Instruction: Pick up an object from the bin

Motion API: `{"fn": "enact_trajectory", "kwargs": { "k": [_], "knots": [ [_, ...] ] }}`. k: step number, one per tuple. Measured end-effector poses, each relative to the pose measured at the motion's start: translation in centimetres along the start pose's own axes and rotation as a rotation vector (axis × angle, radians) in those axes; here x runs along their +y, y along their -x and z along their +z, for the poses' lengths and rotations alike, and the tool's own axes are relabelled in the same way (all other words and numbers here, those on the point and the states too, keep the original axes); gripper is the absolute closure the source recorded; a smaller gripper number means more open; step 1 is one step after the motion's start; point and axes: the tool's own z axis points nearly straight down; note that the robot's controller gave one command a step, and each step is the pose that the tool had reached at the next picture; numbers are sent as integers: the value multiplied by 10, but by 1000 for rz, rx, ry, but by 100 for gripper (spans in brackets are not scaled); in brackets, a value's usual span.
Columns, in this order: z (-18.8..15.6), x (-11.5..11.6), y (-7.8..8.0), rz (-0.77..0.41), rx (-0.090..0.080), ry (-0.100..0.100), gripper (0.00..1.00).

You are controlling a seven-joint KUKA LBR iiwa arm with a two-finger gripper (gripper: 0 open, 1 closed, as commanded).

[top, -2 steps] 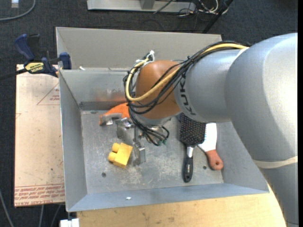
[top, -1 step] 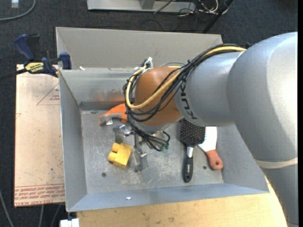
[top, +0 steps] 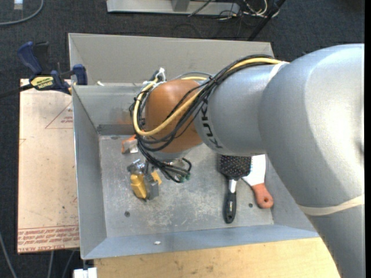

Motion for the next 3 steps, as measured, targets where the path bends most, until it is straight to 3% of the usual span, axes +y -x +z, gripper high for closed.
{"fn": "enact_trajectory", "kwargs": {
  "k": [2,3],
  "knots": [
    [0,0,0,2,0,0,100],
    [0,-2,-12,194,-1,1,100]
  ]
}}
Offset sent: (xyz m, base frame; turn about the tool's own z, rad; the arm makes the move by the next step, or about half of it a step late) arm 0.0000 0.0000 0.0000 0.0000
